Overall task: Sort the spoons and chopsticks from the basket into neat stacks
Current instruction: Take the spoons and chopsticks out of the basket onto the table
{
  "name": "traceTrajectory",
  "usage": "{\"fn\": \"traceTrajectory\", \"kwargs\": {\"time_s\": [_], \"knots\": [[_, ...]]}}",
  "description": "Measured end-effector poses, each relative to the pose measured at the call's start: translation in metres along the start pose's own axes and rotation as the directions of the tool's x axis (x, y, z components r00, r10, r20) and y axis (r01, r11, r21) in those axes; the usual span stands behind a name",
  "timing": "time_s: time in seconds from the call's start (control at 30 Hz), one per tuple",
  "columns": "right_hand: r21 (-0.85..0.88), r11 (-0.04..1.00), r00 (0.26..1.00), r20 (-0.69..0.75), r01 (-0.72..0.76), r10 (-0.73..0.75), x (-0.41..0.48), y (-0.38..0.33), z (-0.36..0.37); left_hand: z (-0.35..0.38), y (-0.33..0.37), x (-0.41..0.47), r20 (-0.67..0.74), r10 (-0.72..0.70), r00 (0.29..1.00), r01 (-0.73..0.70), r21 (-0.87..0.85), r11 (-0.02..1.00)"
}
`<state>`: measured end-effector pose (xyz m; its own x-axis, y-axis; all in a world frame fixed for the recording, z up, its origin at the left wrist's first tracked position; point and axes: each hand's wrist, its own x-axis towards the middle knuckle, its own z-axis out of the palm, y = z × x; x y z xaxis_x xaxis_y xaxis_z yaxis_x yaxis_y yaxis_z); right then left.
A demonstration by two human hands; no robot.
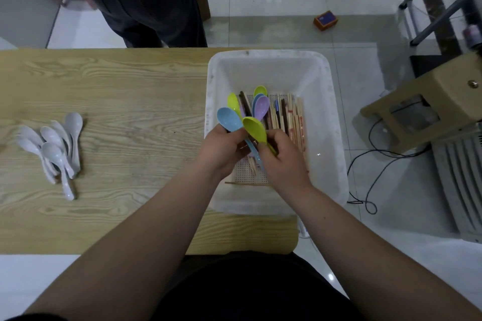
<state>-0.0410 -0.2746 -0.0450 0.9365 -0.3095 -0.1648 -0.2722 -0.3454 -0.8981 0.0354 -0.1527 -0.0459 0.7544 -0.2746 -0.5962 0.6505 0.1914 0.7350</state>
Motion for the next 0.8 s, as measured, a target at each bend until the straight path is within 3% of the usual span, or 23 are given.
{"fn": "traceTrajectory", "kwargs": {"time_s": [0.2, 0.43, 0.63, 0.7, 0.8], "knots": [[0.099, 0.992, 0.995, 0.071, -0.076, 0.069, -0.005, -0.050, 0.055, -0.061, 0.038, -0.025, -0.078, 0.088, 0.993, -0.085, 0.036, 0.996], [0.102, 0.978, 0.973, 0.162, -0.184, 0.166, -0.003, -0.098, 0.152, -0.162, 0.074, -0.052, -0.180, 0.145, 0.973, -0.130, 0.094, 0.987], [0.141, 0.865, 0.857, 0.285, -0.481, 0.430, 0.008, -0.091, 0.242, -0.261, 0.056, -0.050, -0.339, 0.021, 0.941, 0.085, 0.293, 0.952], [0.054, 0.858, 0.834, 0.274, -0.510, 0.478, 0.014, -0.084, 0.267, -0.290, 0.050, -0.043, -0.367, 0.001, 0.930, 0.156, 0.397, 0.905], [-0.153, 0.875, 0.840, 0.246, -0.459, 0.484, 0.025, -0.073, 0.301, -0.322, 0.051, -0.026, -0.403, 0.042, 0.914, 0.234, 0.611, 0.756]]}}
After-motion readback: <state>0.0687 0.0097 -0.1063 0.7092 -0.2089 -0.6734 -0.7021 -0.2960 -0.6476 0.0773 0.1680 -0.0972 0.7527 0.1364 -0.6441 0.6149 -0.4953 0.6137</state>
